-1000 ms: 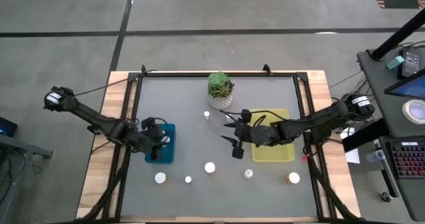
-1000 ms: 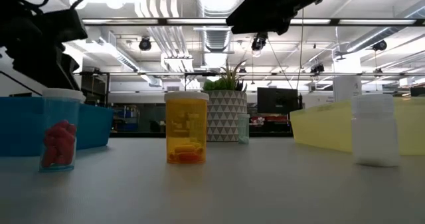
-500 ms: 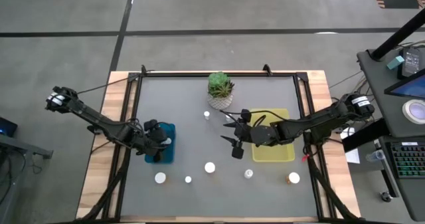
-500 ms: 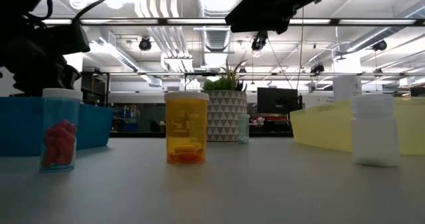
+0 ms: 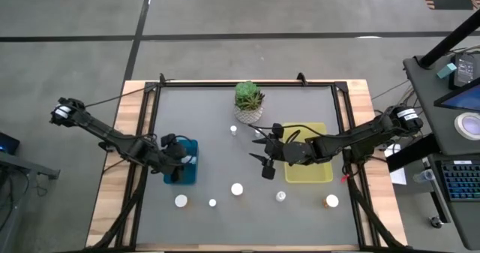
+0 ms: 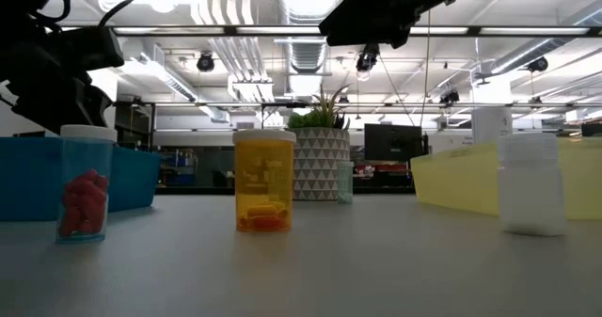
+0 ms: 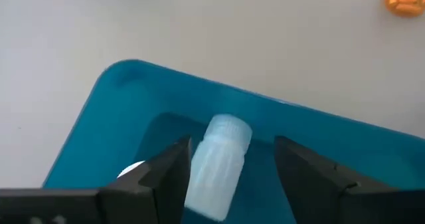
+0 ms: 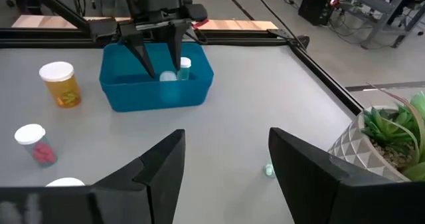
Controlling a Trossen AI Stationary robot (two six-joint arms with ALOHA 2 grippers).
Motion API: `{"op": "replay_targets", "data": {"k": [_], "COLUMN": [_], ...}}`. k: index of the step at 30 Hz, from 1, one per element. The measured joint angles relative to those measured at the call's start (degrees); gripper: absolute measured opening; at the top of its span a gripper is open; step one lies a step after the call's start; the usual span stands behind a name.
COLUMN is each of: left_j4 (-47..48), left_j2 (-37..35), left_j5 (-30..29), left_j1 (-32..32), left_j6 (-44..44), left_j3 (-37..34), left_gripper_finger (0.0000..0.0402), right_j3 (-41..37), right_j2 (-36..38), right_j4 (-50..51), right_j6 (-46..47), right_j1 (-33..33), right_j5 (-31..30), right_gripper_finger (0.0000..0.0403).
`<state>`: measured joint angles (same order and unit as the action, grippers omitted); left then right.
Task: Pick and place medicine bottles into bin by pill shape (circle, oval)
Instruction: Put the middle orange pill bottle into the right yellow bin
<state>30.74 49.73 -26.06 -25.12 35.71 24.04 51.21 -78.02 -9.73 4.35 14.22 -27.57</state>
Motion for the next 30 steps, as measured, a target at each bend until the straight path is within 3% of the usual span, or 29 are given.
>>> {"op": "replay_targets", "data": {"k": [10,18,23,30], "left_j4": [0.27,-0.46,-3.59,-20.21], "left_j2": [-2.86,-2.12,-0.95,-0.91], "left_j5": [0.22,0.08,-2.52,-3.08], "left_j1": [0.0,0.0,-0.01,0.03], "left_j6": [0.01,-4.02,-13.55,-37.38], "left_j3": [0.6,7.5,12.24,13.13], "left_gripper_finger": [0.0198,0.0198,0.0198,0.0198], "right_j3": [-0.01,-0.01,-0.01,-0.01], "right_j2": [0.0,0.0,0.0,0.0], "right_j4": [0.02,0.04,0.22,0.43], "right_j6": [-0.03,1.01,3.28,7.34], "right_j1": [0.0,0.0,0.0,0.0], "right_j5": [0.0,0.0,0.0,0.0], "right_gripper_finger": [0.021,0.0208,0.0206,0.0205]}}
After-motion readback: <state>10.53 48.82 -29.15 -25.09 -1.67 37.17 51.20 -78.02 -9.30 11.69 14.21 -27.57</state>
